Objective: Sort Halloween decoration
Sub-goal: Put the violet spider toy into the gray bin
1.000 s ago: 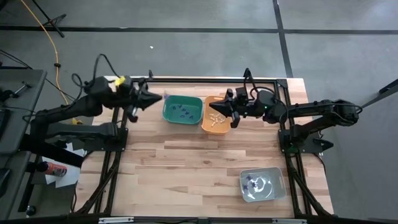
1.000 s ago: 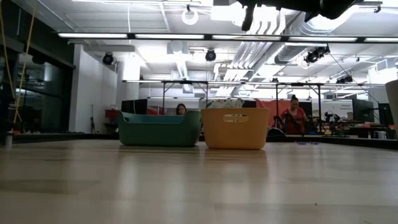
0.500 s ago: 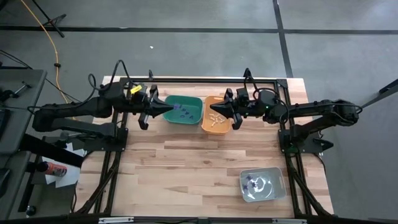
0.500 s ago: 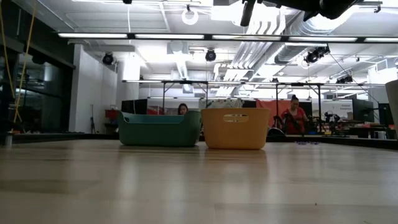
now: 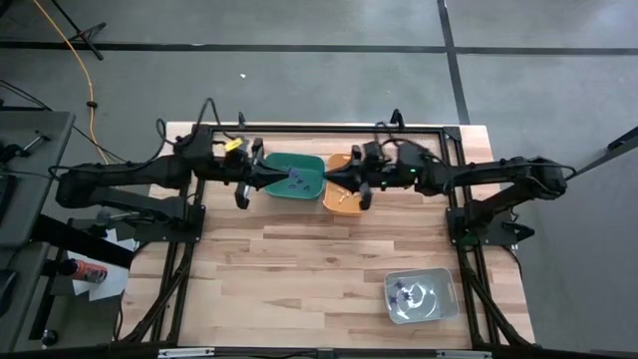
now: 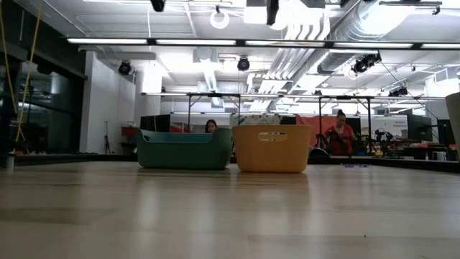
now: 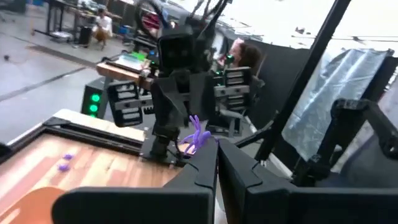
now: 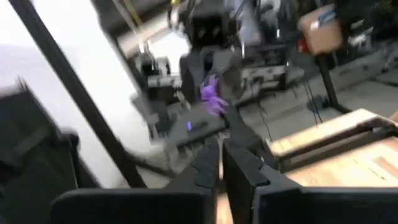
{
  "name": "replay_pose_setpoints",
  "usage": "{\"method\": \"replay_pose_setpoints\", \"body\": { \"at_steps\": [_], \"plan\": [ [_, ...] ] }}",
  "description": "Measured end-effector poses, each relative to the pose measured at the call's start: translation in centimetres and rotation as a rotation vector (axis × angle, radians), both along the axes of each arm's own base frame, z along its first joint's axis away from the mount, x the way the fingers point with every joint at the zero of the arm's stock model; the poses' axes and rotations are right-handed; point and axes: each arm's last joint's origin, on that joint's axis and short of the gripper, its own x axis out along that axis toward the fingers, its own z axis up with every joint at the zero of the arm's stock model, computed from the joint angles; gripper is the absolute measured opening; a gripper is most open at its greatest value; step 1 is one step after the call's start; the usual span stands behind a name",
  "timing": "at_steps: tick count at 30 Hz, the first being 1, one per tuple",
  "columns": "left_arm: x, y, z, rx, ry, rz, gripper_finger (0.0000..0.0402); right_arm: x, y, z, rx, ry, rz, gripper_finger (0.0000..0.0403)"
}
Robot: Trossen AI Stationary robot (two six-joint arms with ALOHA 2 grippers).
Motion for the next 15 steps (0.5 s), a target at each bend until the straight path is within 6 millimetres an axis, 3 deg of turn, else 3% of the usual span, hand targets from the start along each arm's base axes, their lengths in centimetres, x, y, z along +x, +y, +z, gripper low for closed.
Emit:
{"method": "replay_pose_setpoints", "body": {
  "at_steps": [6,10,15],
  "plan": [
    [1.5,0.0,-1.1,-0.041,0.046,-0.068,0.0000,2.7,0.1,2.4,-0.125,0.146,0.031,0.0087],
    [1.6,0.0,-1.1,-0.045,0.043,-0.077,0.0000,2.8,0.0,4.0,-0.186,0.134,0.085,0.0125],
    [1.6,0.0,-1.0,-0.037,0.039,-0.077,0.0000,3.0,0.1,4.4,-0.220,0.121,0.116,0.0139]
  ]
}}
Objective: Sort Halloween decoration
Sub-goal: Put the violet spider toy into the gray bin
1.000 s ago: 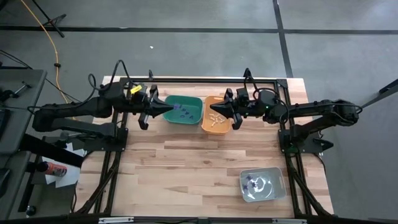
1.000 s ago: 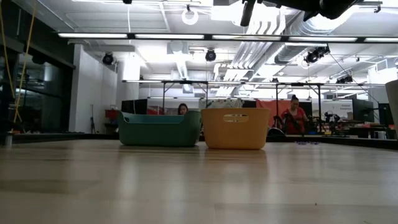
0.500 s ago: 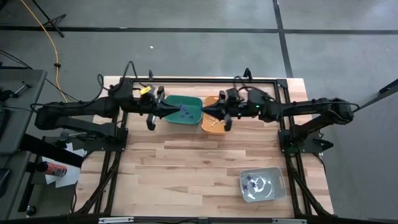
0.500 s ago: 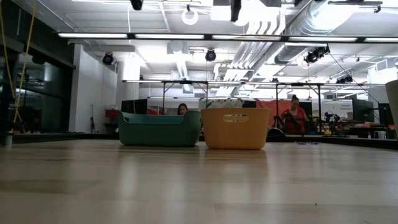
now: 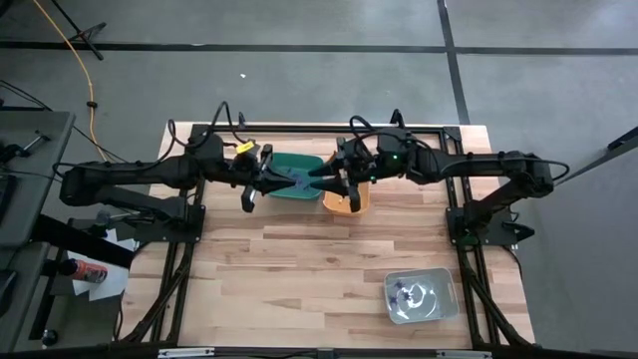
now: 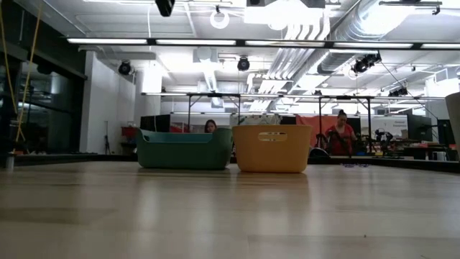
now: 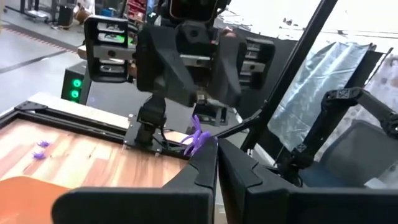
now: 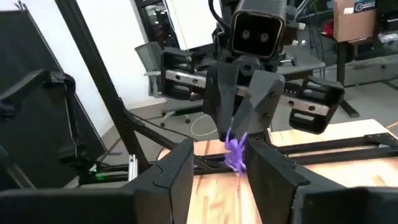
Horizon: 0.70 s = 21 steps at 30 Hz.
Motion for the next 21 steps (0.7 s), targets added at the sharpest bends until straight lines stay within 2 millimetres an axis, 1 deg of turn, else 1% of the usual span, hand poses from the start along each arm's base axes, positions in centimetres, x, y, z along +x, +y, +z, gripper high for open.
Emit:
{"method": "replay_pose_setpoints", "body": {
  "at_steps": [4,9,15,21],
  "plan": [
    [0.6,0.1,-0.5,0.016,0.019,-0.001,0.0000,0.8,-0.3,-0.9,-0.018,0.027,-0.067,0.0140],
    [1.1,0.2,-0.9,0.022,0.026,-0.001,0.0000,1.4,-0.5,-1.7,0.008,0.051,-0.049,0.0140],
    [1.2,0.2,-1.0,0.022,0.030,-0.001,0.0000,1.4,-0.3,-1.8,0.014,0.054,-0.005,0.0140],
    [1.2,0.2,-0.7,0.044,-0.003,0.011,0.0000,1.4,-0.3,-1.8,0.014,0.054,0.005,0.0140]
  ]
}}
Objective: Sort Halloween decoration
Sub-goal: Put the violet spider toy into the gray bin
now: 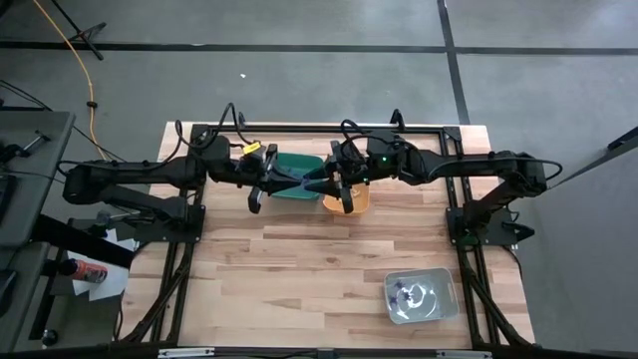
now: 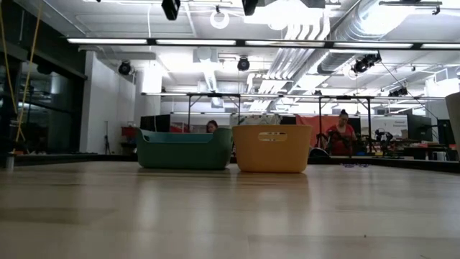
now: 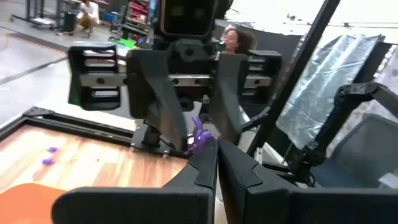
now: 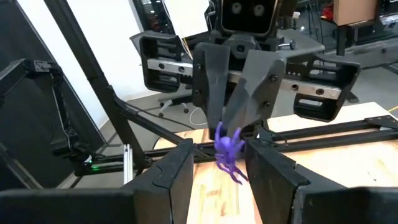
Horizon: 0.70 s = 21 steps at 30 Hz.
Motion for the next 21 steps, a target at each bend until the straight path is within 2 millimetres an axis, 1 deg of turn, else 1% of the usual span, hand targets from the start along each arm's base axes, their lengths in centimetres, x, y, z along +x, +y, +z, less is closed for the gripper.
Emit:
{"method": "replay_pose_setpoints", "body": {
  "at_steps": [8,11,14,19,21],
  "plan": [
    [0.01,0.08,-0.01,0.015,-0.001,0.027,0.0000,0.00,0.00,-0.02,-0.025,-0.003,0.002,0.0139],
    [0.01,0.10,-0.02,0.016,0.000,0.029,0.0000,0.00,0.00,-0.03,-0.028,-0.002,0.003,0.0127],
    [0.01,0.10,-0.02,0.016,0.000,0.030,0.0000,-0.01,0.00,-0.09,-0.049,-0.002,0.005,0.0097],
    [0.01,0.13,-0.02,0.050,-0.004,0.040,0.0001,-0.02,-0.06,-0.23,-0.087,0.005,-0.003,0.0019],
    [0.01,0.14,-0.02,0.072,-0.007,0.045,0.0002,-0.02,-0.09,-0.26,-0.095,0.007,-0.014,0.0008]
  ]
}}
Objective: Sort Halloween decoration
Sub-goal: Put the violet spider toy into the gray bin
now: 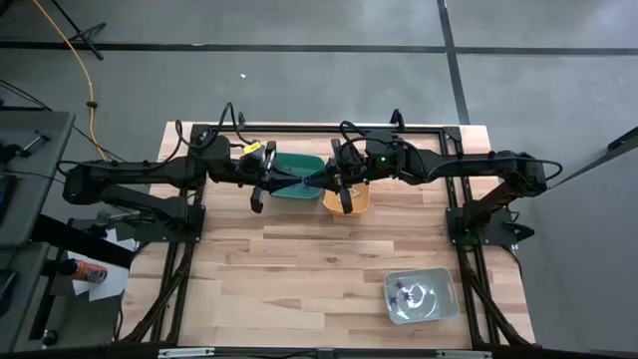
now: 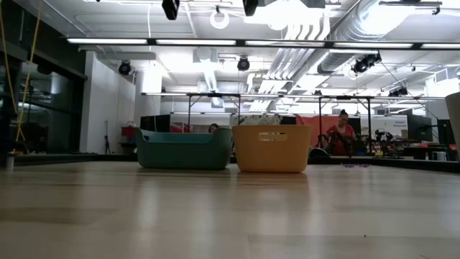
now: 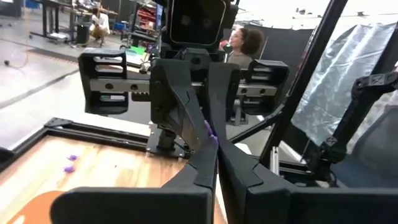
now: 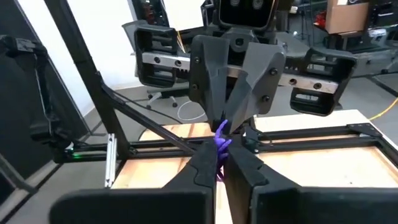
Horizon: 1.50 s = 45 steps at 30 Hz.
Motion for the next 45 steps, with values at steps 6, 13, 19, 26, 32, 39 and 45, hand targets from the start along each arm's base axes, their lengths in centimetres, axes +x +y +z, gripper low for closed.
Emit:
{"method": "replay_pose_setpoints", "body": {
  "at_steps": [6,13,19,26,32,39,45],
  "plan": [
    [-0.6,0.4,-0.4,0.046,0.072,0.062,0.0017,-0.7,-0.2,-0.1,-0.055,0.052,-0.004,0.0012],
    [-5.8,1.6,0.2,0.079,0.213,0.310,0.0061,-6.8,-1.8,1.9,-0.049,0.244,-0.068,0.0003],
    [-7.7,1.8,0.7,0.090,0.213,0.423,0.0089,-11.7,-0.5,2.8,0.056,0.401,-0.085,0.0002],
    [-7.5,2.0,0.7,0.100,0.211,0.443,0.0095,-13.9,1.6,3.3,0.102,0.450,-0.117,0.0001],
    [-7.2,2.2,0.5,0.117,0.229,0.463,0.0095,-14.7,5.5,1.7,0.367,0.732,0.013,0.0001],
    [-6.9,2.4,0.2,0.119,0.247,0.492,0.0095,-15.8,13.0,0.0,0.576,1.033,0.026,0.0001],
    [-6.9,2.4,0.2,0.120,0.246,0.492,0.0095,-15.5,18.6,-3.5,0.694,1.326,-0.163,0.0000]
  ]
}}
